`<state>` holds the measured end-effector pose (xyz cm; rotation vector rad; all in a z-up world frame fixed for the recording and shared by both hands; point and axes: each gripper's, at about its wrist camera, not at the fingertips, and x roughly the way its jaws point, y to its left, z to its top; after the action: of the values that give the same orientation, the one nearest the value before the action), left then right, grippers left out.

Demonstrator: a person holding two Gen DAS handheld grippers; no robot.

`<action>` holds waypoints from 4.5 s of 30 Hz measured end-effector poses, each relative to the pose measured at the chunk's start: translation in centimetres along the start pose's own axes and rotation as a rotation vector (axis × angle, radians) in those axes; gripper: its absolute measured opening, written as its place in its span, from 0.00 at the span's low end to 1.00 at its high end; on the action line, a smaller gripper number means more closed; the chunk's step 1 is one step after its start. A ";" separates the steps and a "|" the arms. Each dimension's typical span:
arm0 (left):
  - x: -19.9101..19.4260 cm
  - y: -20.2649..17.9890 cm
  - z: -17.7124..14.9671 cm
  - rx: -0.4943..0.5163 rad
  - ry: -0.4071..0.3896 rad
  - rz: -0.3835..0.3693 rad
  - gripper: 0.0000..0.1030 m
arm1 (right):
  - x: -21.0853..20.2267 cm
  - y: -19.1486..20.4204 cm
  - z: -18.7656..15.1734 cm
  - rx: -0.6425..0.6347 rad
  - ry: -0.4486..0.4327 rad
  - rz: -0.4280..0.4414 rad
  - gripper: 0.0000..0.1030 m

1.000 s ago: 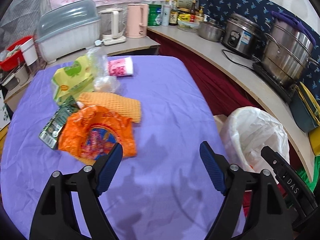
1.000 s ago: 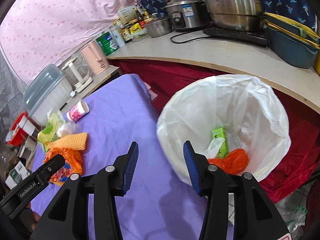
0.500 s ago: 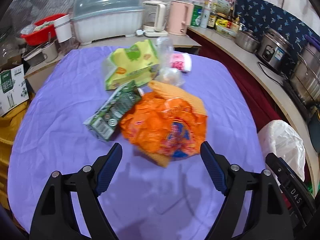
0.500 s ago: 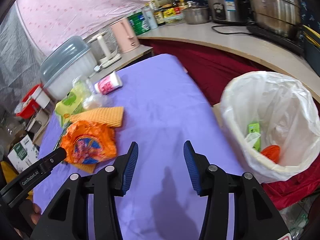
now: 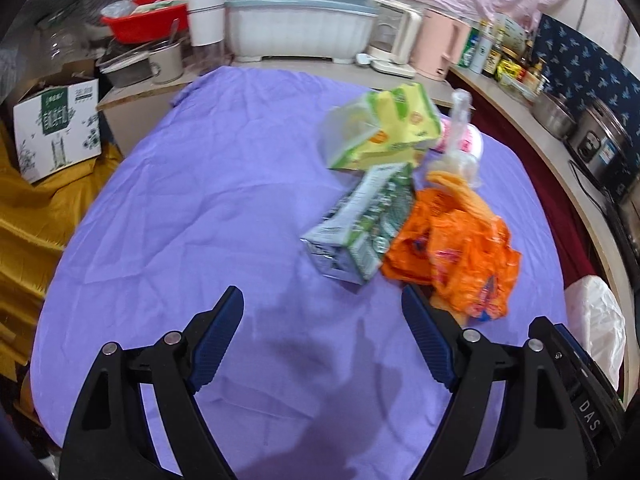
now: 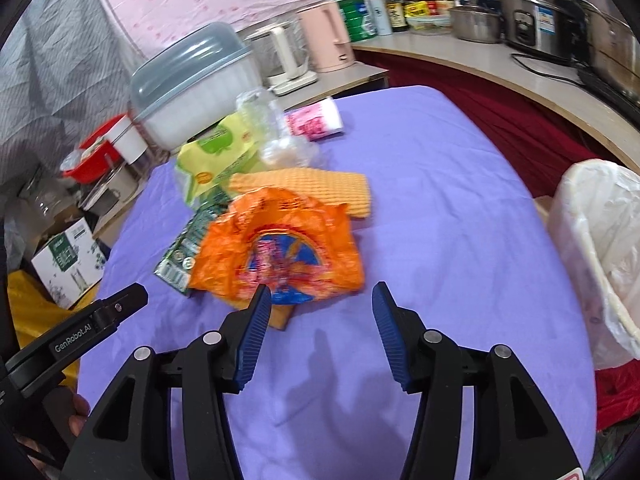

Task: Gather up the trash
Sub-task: 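Move both grippers back to the pile toward the orange snack bag, then grasp the orange snack bag with the right gripper while the left gripper grasps the green carton, then carry the snack bag and green carton over the white bin with both grippers, then open both grippers to drop the snack bag and carton into the bin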

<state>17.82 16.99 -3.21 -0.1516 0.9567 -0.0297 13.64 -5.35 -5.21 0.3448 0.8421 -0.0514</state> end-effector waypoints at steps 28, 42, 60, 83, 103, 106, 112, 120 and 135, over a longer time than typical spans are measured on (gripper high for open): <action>2.8 1.6 1.7 0.013 0.032 -0.034 0.85 | 5.4 4.4 1.3 -0.058 0.033 -0.005 0.29; 7.6 -0.6 2.9 0.023 0.058 -0.084 0.82 | 3.2 1.8 1.8 -0.021 0.002 0.017 0.21; 3.9 -3.3 2.1 0.080 -0.001 -0.091 0.51 | 0.0 -0.1 1.9 0.013 -0.055 0.029 0.21; -7.8 -10.0 2.1 0.162 -0.183 -0.195 0.47 | -8.4 -7.4 2.5 0.122 -0.208 0.012 0.21; -9.2 -26.8 -2.9 0.403 -0.128 -0.396 0.47 | -14.1 -20.8 0.2 0.309 -0.285 -0.134 0.21; -9.0 -29.7 -4.0 0.442 -0.114 -0.429 0.47 | -15.0 -23.5 -0.5 0.352 -0.294 -0.168 0.21; -8.0 -34.6 -6.2 0.505 -0.054 -0.485 0.47 | -16.3 -27.9 -1.9 0.423 -0.306 -0.227 0.21; -5.6 -39.5 -8.3 0.558 0.017 -0.517 0.47 | -16.6 -30.9 -2.9 0.470 -0.294 -0.263 0.21; -3.2 -37.7 -7.2 0.508 0.023 -0.430 0.56 | -14.1 -30.0 -1.0 0.431 -0.267 -0.225 0.21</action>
<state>11.63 -20.82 0.65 0.1161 0.8979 -0.6664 -1.85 -34.61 -3.76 0.6312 0.5958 -0.4843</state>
